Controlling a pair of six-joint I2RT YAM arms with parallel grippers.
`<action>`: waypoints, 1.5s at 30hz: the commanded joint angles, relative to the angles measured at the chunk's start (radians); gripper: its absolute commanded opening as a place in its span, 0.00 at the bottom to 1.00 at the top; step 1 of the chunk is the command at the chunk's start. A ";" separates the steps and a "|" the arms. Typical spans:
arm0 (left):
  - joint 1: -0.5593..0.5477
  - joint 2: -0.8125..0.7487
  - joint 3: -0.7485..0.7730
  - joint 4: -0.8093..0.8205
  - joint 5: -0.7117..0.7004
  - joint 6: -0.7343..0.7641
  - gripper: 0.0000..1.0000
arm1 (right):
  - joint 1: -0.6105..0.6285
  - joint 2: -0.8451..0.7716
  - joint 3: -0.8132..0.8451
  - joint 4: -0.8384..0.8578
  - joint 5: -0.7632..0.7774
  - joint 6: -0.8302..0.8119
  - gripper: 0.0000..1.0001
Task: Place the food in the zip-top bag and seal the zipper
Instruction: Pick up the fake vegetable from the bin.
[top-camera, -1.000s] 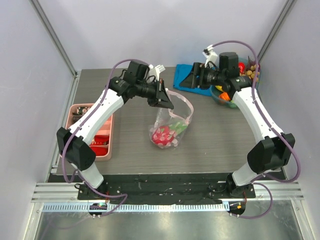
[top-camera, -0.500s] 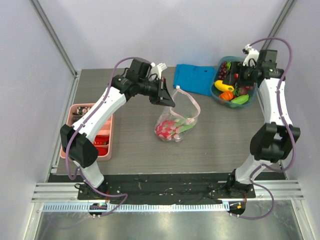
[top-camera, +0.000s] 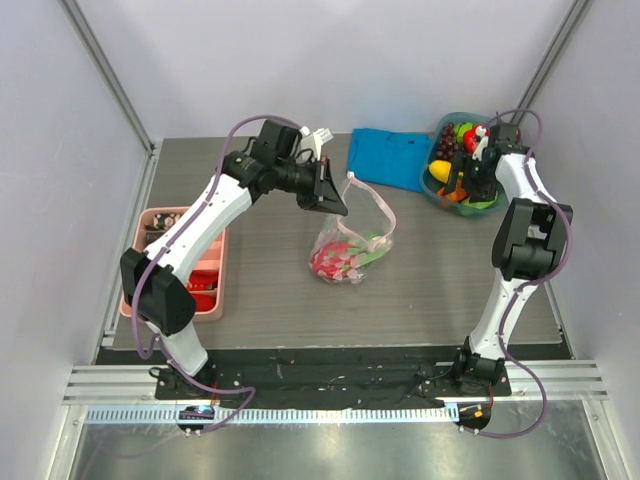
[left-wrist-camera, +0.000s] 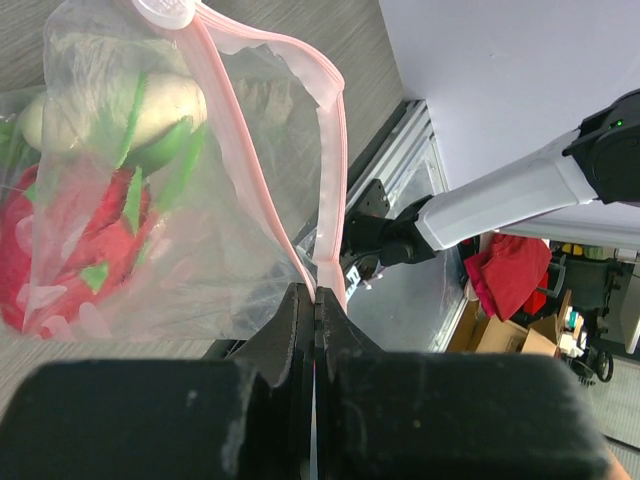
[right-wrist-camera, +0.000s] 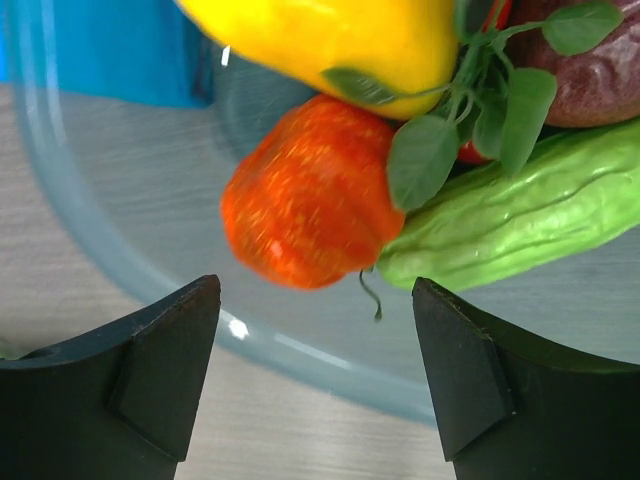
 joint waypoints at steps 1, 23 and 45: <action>0.017 -0.044 -0.006 0.051 0.020 0.015 0.00 | 0.011 0.033 0.042 0.080 0.048 0.084 0.84; 0.029 -0.024 -0.001 0.030 0.037 0.032 0.00 | 0.000 0.010 0.045 0.109 -0.048 0.148 0.52; 0.035 0.001 0.000 0.065 0.097 -0.011 0.00 | 0.330 -0.676 -0.124 0.080 -0.576 -0.070 0.46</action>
